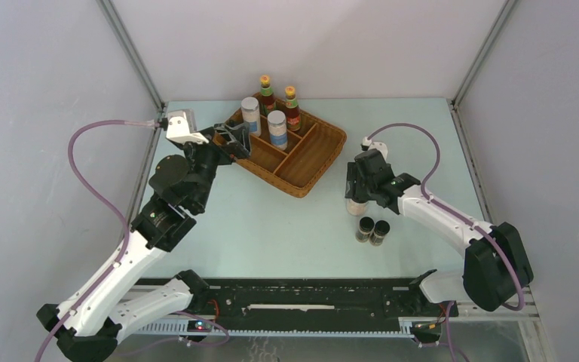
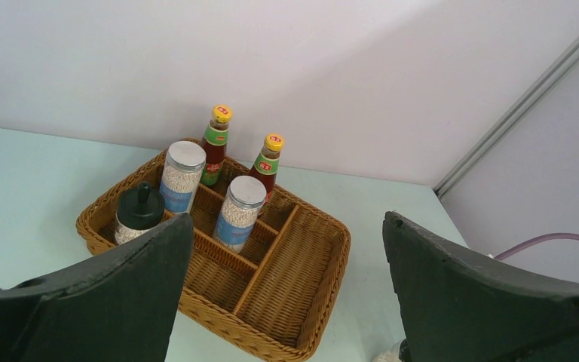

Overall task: Organize the condiment bottles
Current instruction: Pick up the bottle from the center of the board.

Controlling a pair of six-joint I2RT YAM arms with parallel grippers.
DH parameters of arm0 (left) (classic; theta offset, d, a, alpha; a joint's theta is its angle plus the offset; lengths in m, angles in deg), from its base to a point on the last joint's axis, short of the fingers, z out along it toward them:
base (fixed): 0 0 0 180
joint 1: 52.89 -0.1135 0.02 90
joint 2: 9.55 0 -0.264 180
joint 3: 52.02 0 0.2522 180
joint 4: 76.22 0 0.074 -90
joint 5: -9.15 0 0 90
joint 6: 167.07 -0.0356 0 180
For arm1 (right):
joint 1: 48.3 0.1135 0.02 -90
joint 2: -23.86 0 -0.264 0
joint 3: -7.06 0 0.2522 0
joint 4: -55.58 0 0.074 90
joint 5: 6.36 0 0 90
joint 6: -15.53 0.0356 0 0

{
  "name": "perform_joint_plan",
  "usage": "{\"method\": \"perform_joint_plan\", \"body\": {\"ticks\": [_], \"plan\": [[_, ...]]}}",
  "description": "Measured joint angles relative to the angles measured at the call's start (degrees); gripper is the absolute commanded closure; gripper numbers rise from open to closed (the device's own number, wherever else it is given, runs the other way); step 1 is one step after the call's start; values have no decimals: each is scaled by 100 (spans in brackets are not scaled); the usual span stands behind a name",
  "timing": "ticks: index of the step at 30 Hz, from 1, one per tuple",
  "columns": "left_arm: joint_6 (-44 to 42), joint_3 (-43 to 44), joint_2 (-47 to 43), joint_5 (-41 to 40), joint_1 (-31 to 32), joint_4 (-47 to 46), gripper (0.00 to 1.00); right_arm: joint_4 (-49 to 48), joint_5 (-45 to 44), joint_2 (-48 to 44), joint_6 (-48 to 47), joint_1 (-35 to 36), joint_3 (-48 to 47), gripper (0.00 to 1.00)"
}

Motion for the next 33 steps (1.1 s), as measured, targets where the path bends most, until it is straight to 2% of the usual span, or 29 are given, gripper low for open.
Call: {"method": "perform_joint_plan", "body": {"ticks": [3, 5, 8, 12, 13, 33], "plan": [[0, 0, -4, -2, 0, 0, 0, -13, 4, 0, 2, -26, 44, 32], [0, 0, -9, 0, 0, -2, 0, -24, 2, 0, -2, -35, 46, 42], [0, -2, -11, 0, 0, -2, 0, -44, 0, 0, 0, -57, 46, 61], [2, -33, -20, 0, 0, -17, 0, -44, 2, 0, -2, -59, 48, 94], [0, -39, -20, 0, 0, -22, 0, -44, 0, 0, -2, -59, 46, 100], [-2, -39, -74, -7, 0, -81, 0, 114, -2, -363, -63, -57, 96, 100]]}}
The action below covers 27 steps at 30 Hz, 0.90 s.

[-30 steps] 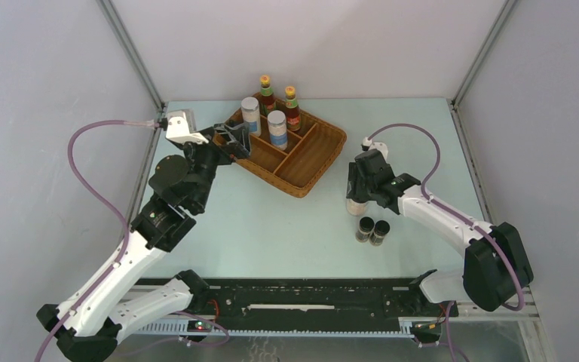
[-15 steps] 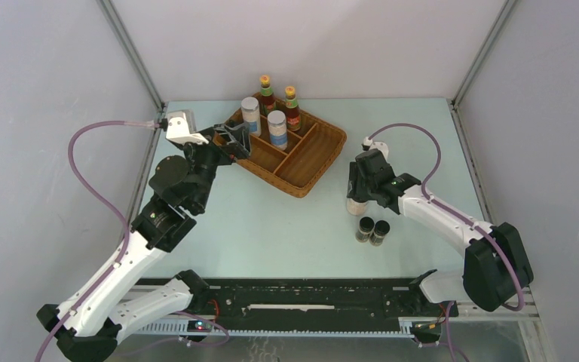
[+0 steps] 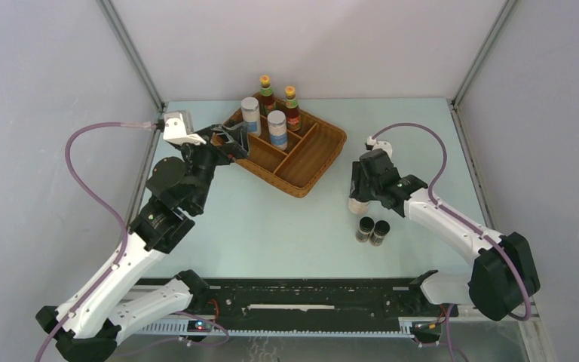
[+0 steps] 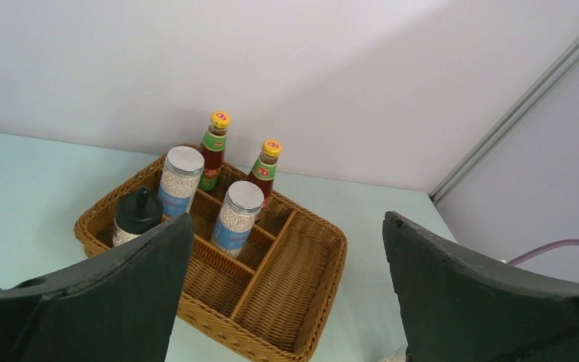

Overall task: Organize the condiment bottles
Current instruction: Pick up the bottle from the center of the board.

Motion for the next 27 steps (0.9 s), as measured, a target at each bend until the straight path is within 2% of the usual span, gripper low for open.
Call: {"method": "perform_joint_plan", "body": {"ticks": [14, 27], "plan": [[-109, -22, -92, -103, 0, 0, 0, 199, 44, 20, -278, 129, -758, 100], [-166, -26, -201, -164, 0, 0, 0, 378, 4, 431, -479, 568, -1690, 100]]}}
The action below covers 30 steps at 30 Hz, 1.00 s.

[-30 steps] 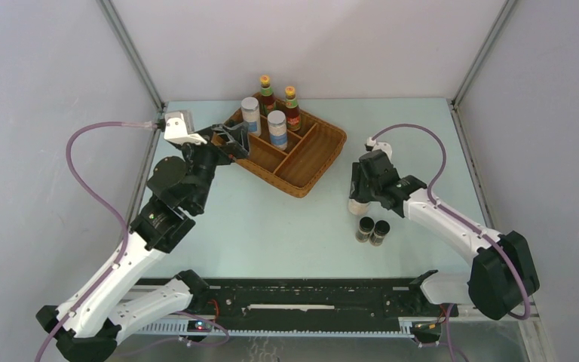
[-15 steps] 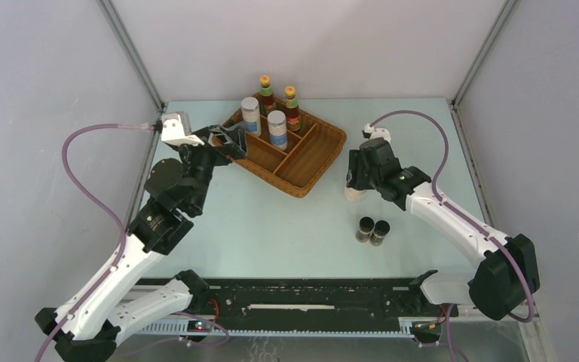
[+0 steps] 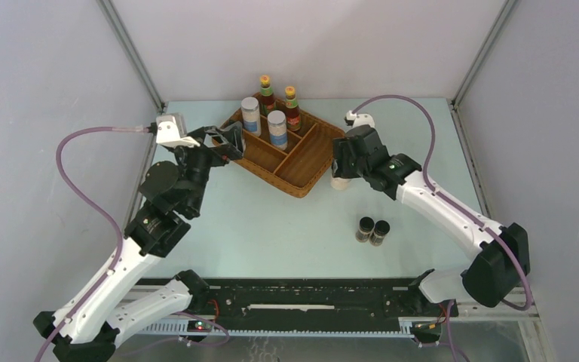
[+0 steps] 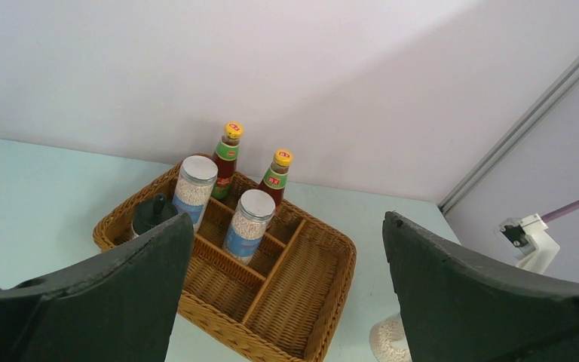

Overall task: Organize the condiment bottles
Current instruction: Pick up the bottle from the center of the board, then place the bottle in the storage box.

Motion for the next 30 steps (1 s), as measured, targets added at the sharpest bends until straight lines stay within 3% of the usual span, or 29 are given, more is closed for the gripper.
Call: {"method": "perform_joint_plan", "body": {"ticks": [12, 30], "plan": [[-101, 0, -164, -26, 0, 20, 0, 162, 0, 896, -262, 437, -1156, 100], [-197, -7, -522, -74, 0, 107, 0, 293, 190, 2931, -739, 951, -3606, 100]]}}
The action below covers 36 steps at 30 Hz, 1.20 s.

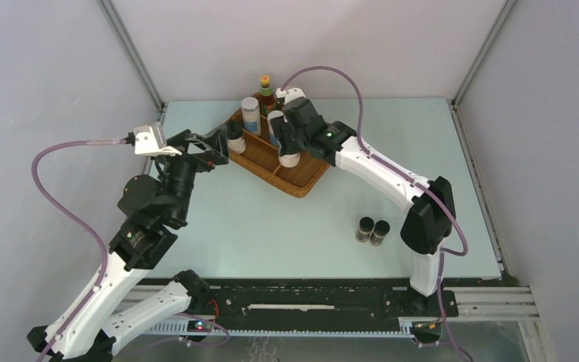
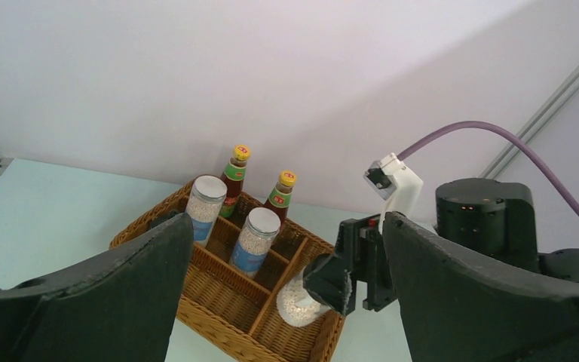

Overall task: Organize the condiment bottles
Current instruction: Place the bottle in the storage box.

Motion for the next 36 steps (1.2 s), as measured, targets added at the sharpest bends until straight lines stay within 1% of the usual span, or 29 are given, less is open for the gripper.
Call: {"method": "perform_joint_plan", "body": {"ticks": [6, 17, 27, 36], "plan": [[-37, -66, -17, -20, 0, -2, 0, 22, 105, 461, -142, 44, -496, 100], [-42, -96, -22, -20, 0, 9, 0, 0, 267, 1036, -391, 87, -988, 100], [-81, -111, -79, -22, 0, 7, 0, 0, 413, 1563, -638, 140, -1740, 100], [-98, -260, -153, -46, 0, -31, 0, -9, 511, 1862, -791, 142, -1974, 100]]}}
